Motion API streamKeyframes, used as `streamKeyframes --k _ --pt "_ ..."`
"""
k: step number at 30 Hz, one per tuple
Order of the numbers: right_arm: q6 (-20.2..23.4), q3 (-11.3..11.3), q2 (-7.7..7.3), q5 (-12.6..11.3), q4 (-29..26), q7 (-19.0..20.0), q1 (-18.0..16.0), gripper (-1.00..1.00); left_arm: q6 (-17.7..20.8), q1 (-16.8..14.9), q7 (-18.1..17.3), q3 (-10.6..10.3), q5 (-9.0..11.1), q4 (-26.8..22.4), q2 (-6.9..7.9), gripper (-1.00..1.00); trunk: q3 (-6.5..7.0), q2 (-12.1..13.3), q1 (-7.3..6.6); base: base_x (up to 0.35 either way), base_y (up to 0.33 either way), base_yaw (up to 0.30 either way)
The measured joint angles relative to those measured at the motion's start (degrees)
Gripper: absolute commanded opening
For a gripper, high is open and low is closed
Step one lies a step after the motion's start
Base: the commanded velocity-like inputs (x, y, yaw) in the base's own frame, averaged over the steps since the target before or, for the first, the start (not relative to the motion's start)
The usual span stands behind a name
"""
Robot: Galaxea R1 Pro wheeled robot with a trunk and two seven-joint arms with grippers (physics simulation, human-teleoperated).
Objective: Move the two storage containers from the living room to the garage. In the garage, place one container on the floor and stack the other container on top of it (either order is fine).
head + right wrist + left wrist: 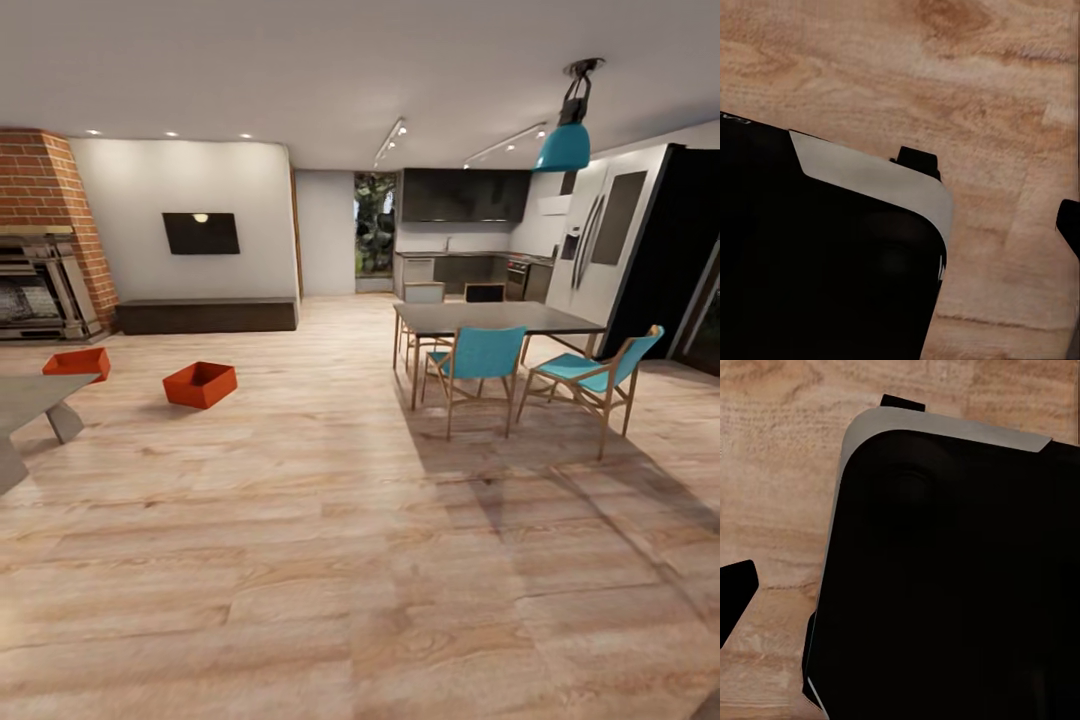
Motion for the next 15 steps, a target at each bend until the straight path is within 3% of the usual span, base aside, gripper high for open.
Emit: streamKeyframes --k 15 --pt "0.06 -0.04 -0.02 0.0 0.0 0.0 0.0 1.0 0.0 0.0 0.0 0.03 -0.03 0.0 -0.03 1.0 0.0 0.0 0.0 0.323 0.0 0.229"
